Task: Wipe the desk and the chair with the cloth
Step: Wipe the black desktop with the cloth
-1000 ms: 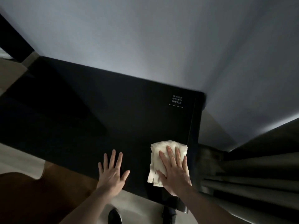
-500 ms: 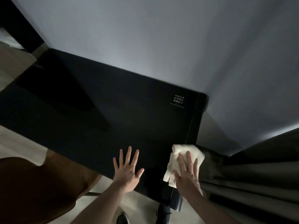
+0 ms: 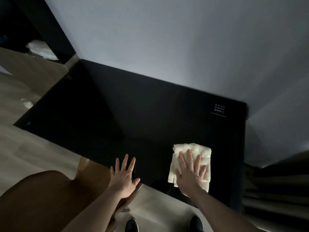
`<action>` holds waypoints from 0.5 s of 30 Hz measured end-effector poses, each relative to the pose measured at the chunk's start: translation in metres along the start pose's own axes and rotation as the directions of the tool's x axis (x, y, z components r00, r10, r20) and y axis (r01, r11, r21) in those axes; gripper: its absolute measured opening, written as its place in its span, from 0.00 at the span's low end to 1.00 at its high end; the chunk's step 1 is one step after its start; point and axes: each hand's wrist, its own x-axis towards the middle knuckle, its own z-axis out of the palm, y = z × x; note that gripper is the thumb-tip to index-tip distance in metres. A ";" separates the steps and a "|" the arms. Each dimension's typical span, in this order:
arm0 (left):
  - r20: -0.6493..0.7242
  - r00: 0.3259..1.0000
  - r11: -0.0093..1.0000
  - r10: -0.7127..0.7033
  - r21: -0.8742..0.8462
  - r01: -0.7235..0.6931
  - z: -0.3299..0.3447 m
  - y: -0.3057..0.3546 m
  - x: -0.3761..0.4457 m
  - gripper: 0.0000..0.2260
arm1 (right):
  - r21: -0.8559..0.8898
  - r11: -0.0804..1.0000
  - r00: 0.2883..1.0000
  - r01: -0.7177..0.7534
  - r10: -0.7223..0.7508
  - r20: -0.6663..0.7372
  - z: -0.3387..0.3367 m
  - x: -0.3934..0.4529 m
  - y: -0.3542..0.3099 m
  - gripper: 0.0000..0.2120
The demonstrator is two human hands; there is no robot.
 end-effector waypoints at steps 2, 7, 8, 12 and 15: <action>-0.021 0.999 0.999 0.045 0.030 -0.044 -0.006 -0.027 0.002 0.43 | -0.050 0.998 0.999 -0.038 0.037 -0.011 0.002 -0.001 0.001 0.36; 0.000 0.993 0.992 0.115 0.045 -0.114 -0.013 -0.053 0.003 0.42 | -0.025 0.988 0.989 -0.150 0.150 0.015 -0.003 -0.018 0.018 0.38; 0.004 0.994 0.994 0.107 0.018 -0.107 -0.015 -0.052 0.006 0.42 | -0.026 0.984 0.984 -0.176 0.176 0.036 -0.001 -0.017 0.018 0.39; -0.002 0.997 0.997 0.080 -0.020 -0.080 -0.026 -0.045 0.017 0.41 | 0.031 0.971 0.971 -0.237 0.236 0.035 0.003 0.005 0.004 0.41; -0.009 0.998 0.998 0.057 -0.014 -0.057 -0.032 -0.051 0.022 0.41 | 0.106 0.953 0.958 -0.284 0.287 -0.015 0.007 0.017 -0.014 0.43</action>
